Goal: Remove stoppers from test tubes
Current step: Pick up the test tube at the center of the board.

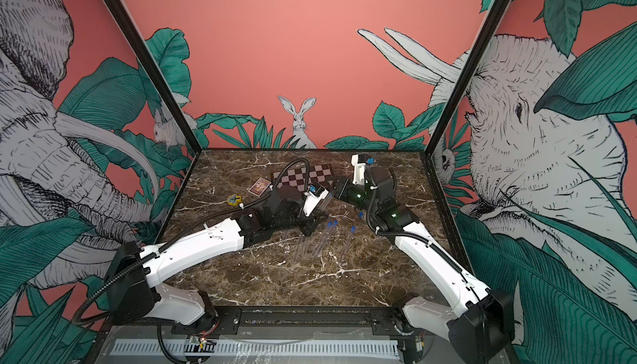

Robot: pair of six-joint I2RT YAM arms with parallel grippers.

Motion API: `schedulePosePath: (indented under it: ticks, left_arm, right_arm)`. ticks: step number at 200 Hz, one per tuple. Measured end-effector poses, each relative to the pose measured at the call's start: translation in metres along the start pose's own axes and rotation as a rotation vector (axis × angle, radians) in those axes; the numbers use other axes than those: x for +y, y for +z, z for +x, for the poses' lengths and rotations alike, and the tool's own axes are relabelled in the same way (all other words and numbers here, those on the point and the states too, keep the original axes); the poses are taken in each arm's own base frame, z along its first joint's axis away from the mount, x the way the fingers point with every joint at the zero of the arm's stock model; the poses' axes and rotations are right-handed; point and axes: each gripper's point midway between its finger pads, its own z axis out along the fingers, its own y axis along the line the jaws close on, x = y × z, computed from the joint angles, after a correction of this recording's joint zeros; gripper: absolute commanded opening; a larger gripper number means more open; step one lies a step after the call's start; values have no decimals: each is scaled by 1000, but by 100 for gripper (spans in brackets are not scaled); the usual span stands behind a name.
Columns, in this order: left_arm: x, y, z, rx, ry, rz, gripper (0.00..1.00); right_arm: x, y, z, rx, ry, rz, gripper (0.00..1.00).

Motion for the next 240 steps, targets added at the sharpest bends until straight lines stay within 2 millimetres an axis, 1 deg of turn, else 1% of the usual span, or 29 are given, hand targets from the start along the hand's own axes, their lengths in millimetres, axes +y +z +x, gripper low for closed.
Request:
schedulePosePath:
  ticks: [33, 70, 80, 92, 111, 135, 151, 222, 240]
  left_arm:
    - [0, 1, -1, 0, 3, 0, 0]
    - [0, 1, 1, 7, 3, 0, 0]
    - [0, 1, 1, 8, 3, -1, 0]
    - [0, 1, 1, 9, 3, -1, 0]
    - [0, 1, 1, 9, 3, -1, 0]
    - [-1, 1, 2, 10, 3, 0, 0]
    - [-1, 2, 2, 11, 4, 0, 0]
    - [-1, 2, 1, 9, 4, 1, 0]
    - [-1, 2, 1, 9, 4, 1, 0]
  right_arm:
    - [-1, 3, 4, 20, 14, -5, 32]
    - [-1, 4, 4, 22, 21, -8, 17]
    - [0, 4, 4, 22, 26, -9, 15]
    - [0, 4, 4, 21, 27, -10, 16]
    - [0, 4, 3, 20, 32, -13, 22]
    - [1, 5, 3, 18, 32, -19, 22]
    - [2, 5, 3, 16, 31, -22, 19]
    - [1, 6, 3, 18, 33, -20, 19]
    - [1, 6, 3, 19, 33, -20, 17]
